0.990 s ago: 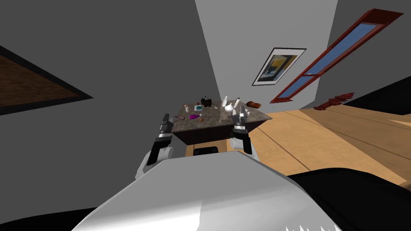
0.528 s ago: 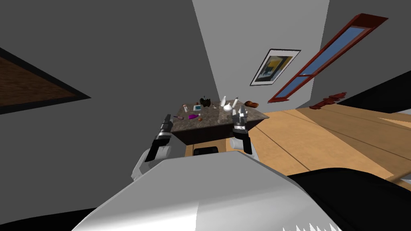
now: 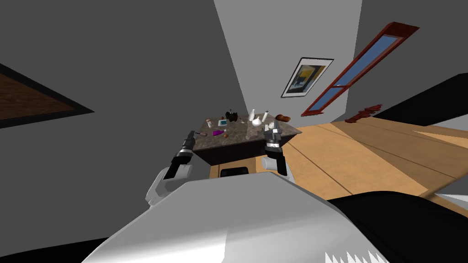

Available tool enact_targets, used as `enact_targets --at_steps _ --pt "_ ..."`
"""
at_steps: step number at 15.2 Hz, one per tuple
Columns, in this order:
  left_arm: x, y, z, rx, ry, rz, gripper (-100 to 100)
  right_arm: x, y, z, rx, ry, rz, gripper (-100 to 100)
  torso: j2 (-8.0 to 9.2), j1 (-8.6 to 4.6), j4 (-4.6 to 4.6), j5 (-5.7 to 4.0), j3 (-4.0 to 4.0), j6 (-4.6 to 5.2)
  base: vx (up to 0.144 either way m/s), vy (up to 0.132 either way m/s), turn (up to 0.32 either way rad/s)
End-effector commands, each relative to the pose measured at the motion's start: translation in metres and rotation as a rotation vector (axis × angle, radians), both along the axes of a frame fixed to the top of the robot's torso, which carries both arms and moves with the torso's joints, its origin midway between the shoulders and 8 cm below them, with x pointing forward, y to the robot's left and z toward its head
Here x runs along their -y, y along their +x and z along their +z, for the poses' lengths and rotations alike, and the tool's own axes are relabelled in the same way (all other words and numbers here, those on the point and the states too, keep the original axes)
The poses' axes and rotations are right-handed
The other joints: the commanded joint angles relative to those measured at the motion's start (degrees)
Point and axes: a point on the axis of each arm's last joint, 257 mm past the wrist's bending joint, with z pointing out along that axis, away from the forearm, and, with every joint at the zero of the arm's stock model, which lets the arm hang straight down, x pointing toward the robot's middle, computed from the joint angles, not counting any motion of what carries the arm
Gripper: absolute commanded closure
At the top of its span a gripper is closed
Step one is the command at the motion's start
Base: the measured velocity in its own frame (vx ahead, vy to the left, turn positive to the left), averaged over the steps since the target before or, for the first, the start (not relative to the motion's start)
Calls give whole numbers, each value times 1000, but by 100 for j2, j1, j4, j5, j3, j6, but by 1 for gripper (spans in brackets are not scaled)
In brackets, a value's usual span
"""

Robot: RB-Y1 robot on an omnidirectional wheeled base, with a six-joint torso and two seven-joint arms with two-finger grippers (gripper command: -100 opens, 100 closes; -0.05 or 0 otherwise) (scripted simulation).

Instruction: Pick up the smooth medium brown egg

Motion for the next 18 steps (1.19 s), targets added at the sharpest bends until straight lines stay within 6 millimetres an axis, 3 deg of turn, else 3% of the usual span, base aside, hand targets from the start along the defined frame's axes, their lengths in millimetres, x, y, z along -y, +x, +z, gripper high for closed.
enact_targets --at_steps 1,10,16,18 --pt "-10 5 -8 -39 9 25 -100 0 0 0 0 0 0 0 0 0 0 0 0 0 -13 -53 -61" --pt "-47 14 -32 -160 31 122 -100 0 0 0 0 0 0 0 -5 -3 -1 -1 -3 0 -6 -48 -53" --pt "-86 16 -53 -263 35 225 -100 0 0 0 0 0 0 0 -5 -8 -1 -2 -3 -1 -4 -64 -76" --pt "-88 16 -56 -275 32 231 -100 0 0 0 0 0 0 0 -6 -10 -1 -2 -4 0 1 -56 -56"
